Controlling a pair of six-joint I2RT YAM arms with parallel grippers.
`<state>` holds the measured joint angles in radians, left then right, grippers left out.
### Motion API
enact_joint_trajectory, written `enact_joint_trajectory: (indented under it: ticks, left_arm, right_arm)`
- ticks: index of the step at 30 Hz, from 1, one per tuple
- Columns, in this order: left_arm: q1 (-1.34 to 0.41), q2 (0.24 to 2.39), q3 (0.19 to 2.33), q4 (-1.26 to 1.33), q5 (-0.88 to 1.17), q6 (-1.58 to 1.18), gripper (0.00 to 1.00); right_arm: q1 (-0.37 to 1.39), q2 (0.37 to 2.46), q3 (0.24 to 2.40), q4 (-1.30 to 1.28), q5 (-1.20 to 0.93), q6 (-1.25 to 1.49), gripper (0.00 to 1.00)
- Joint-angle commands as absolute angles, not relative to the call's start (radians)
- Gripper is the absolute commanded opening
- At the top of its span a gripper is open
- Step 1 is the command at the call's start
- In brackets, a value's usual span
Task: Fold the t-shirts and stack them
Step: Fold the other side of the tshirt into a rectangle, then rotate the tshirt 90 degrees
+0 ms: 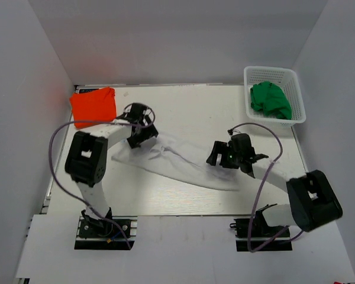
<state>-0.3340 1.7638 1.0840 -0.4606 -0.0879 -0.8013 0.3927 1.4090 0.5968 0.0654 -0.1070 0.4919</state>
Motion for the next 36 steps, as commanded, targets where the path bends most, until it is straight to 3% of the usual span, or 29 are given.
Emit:
enact_joint_trajectory:
  ticks: [1,6,10,11,15,23,29,36]
  left_arm:
    - [-0.325,1.952,1.296,-0.417,-0.092,-0.724,1.0]
    - [-0.356,2.359,1.733,-0.313,0.02,-0.611,1.0]
    - [-0.365,2.706,2.304,-0.383,0.222,-0.644,1.0]
    - [-0.365,2.747,2.342,-0.349,0.235,-0.664,1.0]
    - [-0.365,2.816,2.349,-0.147,0.352,-0.753,1.0]
    - [-0.365,2.764,2.349,-0.089,0.295,-0.732,1.0]
    - [-0.356,2.665,2.368,-0.069,0.301,-0.698,1.0]
    - [-0.356,2.445,2.347,-0.067,0.327,-0.623,1.0]
  right_arm:
    - [0.457,1.266,0.474,0.003,-0.176,0.474,0.9]
    - [0.68,1.253,0.475,0.014,-0.301,0.407,0.9]
    - [0.837,1.333,0.518,0.023,-0.369,0.312,0.9]
    - [0.874,1.348,0.523,0.018,-0.37,0.292,0.9]
    - [0.969,1.404,0.558,-0.045,-0.453,0.173,0.9]
    - [1.049,1.367,0.575,-0.035,-0.425,0.138,0.9]
    - [1.075,1.168,0.542,-0.052,-0.313,0.126,0.9]
    - [1.066,0.928,0.46,0.081,-0.028,0.282,0.9]
